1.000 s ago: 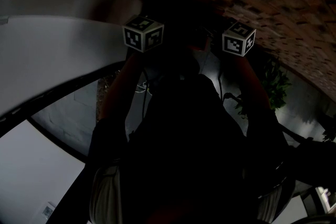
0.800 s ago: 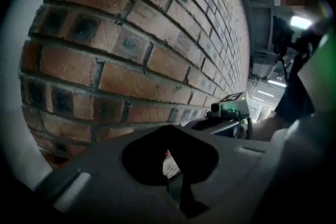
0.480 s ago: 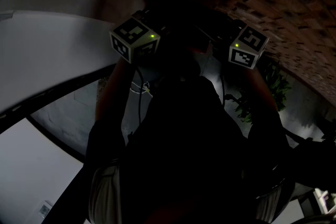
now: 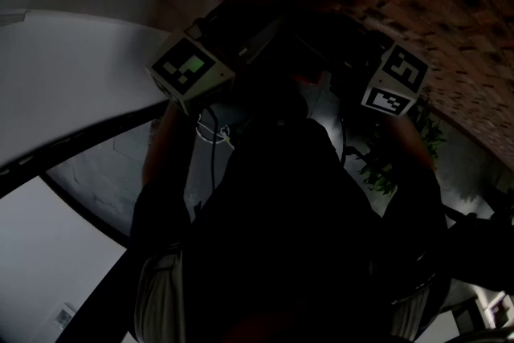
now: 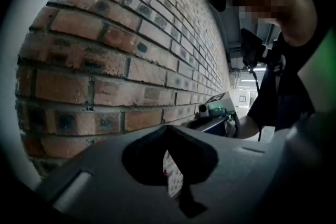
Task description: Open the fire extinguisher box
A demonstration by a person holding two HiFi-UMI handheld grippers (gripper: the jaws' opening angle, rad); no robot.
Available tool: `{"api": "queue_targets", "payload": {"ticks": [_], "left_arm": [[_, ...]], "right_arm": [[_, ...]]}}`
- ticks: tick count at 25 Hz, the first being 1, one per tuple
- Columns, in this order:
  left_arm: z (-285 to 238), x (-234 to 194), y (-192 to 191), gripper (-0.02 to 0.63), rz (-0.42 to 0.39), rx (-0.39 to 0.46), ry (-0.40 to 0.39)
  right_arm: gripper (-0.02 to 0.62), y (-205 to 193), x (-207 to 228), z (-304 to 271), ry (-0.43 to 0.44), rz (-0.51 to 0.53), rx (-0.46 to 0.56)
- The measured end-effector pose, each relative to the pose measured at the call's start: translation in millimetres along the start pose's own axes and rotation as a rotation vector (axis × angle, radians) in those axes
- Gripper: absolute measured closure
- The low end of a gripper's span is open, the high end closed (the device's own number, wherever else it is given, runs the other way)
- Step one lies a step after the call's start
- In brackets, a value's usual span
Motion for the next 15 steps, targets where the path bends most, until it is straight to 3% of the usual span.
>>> {"api": "queue_targets", "payload": {"ticks": [7, 15], "left_arm": [[5, -6, -13, 0.615, -0.021, -0.074, 0.047], [6, -14, -21, 0.614, -0.057, -0.128, 0.052]], "right_arm": [[0.592, -11, 5, -10, -0.010, -0.055, -0.042], [0.592, -19, 9, -18, -0.027, -0.045, -0.061]]}}
Point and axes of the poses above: the fingertips, and each gripper's own axes: z backward along the fingers, x to its right, y out of its top, the point moved 6 cm from there along z, backward along the fingers, and after that the axes turned 4 degrees about -y, right-handed, at the moved point
